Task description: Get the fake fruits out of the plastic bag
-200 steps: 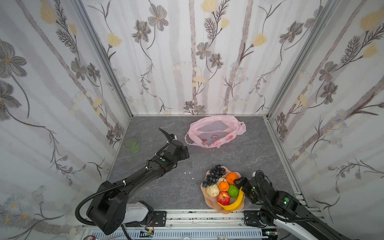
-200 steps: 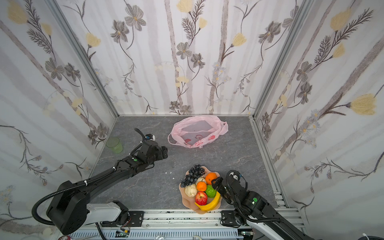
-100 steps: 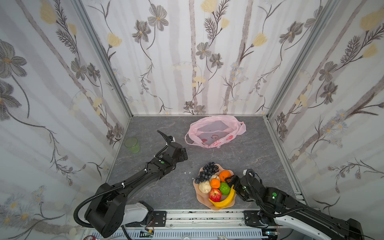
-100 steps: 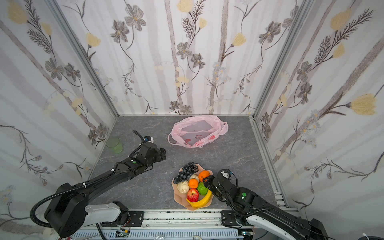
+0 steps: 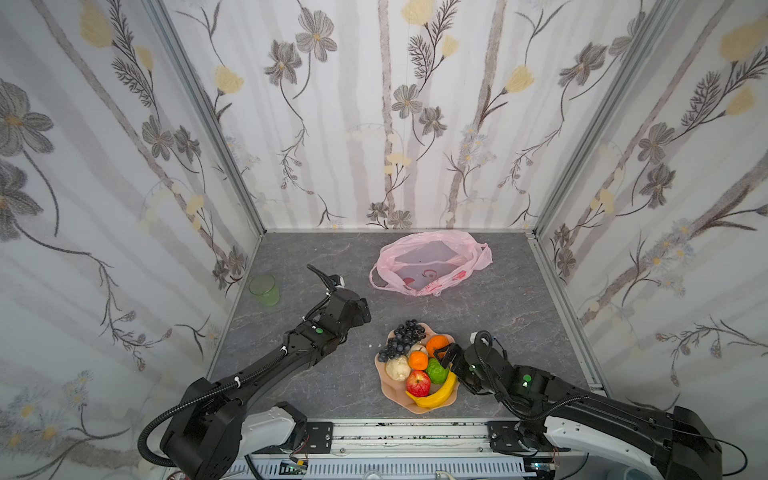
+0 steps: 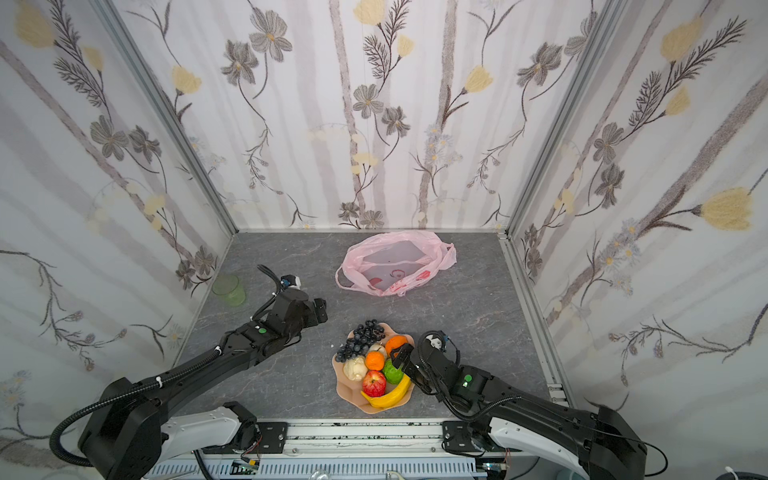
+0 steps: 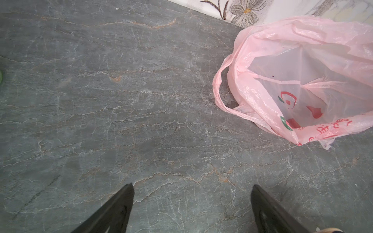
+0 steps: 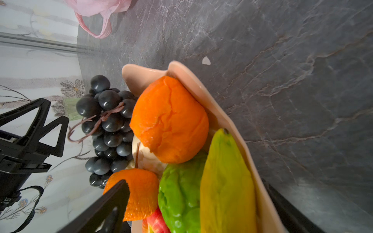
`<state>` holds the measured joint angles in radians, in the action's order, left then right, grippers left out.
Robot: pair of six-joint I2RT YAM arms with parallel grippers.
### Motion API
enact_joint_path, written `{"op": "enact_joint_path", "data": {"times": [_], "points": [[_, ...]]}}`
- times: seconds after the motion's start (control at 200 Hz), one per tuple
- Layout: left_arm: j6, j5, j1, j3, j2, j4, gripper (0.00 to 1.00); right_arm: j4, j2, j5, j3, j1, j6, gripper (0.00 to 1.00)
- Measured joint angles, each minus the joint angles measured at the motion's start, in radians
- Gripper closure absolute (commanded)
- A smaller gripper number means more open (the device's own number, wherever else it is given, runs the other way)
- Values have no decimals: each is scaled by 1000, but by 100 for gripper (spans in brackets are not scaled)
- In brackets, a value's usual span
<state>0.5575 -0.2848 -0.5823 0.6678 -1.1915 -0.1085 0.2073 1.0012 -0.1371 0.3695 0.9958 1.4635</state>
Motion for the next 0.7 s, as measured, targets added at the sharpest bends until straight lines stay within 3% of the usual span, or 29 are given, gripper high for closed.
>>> {"op": "enact_joint_path", "data": {"times": [0.41, 0.445, 0.594, 0.699], "points": [[4, -23, 8, -6, -1, 0, 8, 98, -87, -55, -8, -21, -18, 0], [3, -26, 8, -7, -2, 2, 2, 116, -95, -61, -3, -32, -30, 0], [-11, -51, 8, -55, 23, 54, 0, 215, -134, -113, 57, -121, -120, 0], [-36, -119, 8, -87, 58, 97, 0, 270, -151, -174, 132, -248, -254, 0]]}}
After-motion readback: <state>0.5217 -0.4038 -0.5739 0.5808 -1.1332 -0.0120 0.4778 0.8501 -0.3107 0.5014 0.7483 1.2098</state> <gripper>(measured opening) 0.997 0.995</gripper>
